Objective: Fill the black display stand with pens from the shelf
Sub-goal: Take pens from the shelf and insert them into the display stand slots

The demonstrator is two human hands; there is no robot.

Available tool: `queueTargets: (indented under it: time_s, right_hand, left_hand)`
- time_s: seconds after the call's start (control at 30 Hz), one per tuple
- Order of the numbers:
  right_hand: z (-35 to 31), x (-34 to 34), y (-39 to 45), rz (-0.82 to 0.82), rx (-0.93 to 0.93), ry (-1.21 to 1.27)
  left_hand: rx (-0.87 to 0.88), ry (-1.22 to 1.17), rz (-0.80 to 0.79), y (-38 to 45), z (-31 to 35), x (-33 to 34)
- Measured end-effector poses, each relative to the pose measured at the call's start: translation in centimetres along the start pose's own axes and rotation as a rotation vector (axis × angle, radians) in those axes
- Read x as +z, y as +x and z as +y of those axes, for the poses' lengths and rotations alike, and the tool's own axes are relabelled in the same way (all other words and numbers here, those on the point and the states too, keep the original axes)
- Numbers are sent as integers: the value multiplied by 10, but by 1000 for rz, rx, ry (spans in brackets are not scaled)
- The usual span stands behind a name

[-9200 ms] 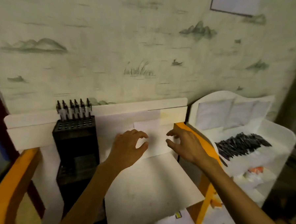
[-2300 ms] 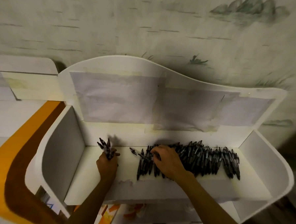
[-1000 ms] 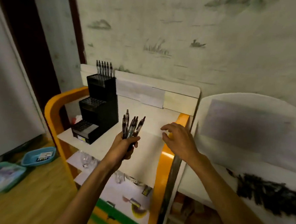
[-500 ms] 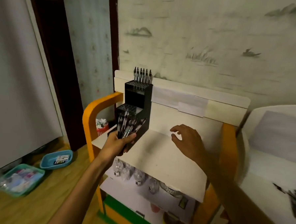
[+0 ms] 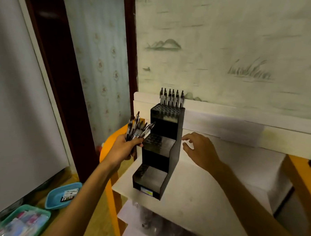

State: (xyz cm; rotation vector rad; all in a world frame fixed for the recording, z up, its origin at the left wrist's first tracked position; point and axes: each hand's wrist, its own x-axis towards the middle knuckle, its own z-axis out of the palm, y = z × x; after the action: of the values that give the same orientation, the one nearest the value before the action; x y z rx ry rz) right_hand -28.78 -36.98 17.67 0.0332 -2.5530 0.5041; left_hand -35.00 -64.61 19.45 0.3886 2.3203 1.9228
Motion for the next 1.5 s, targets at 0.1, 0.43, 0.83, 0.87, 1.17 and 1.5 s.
queueTargets:
  time_s: [0.1, 0.43, 0.83, 0.87, 1.17, 1.5]
  right_hand:
    - [-4, 9, 32, 28, -19, -19]
    - [-15, 34, 96, -20, 18, -91]
    - [-44, 39, 153, 150, 81, -236]
    - [-46, 41, 158, 146, 97, -231]
    - [-67, 53, 199, 240, 346, 109]
    - [-73, 51, 228, 491, 618, 734]
  left_hand:
    - [14, -30, -26, 34, 5, -13]
    - [136, -105, -108, 123, 14, -22]
    - [164, -138, -233, 225, 10, -20]
    - [174, -131, -230, 232, 9, -20]
    - [246, -162, -274, 257, 1, -8]
    - [356, -188, -244, 269, 6, 2]
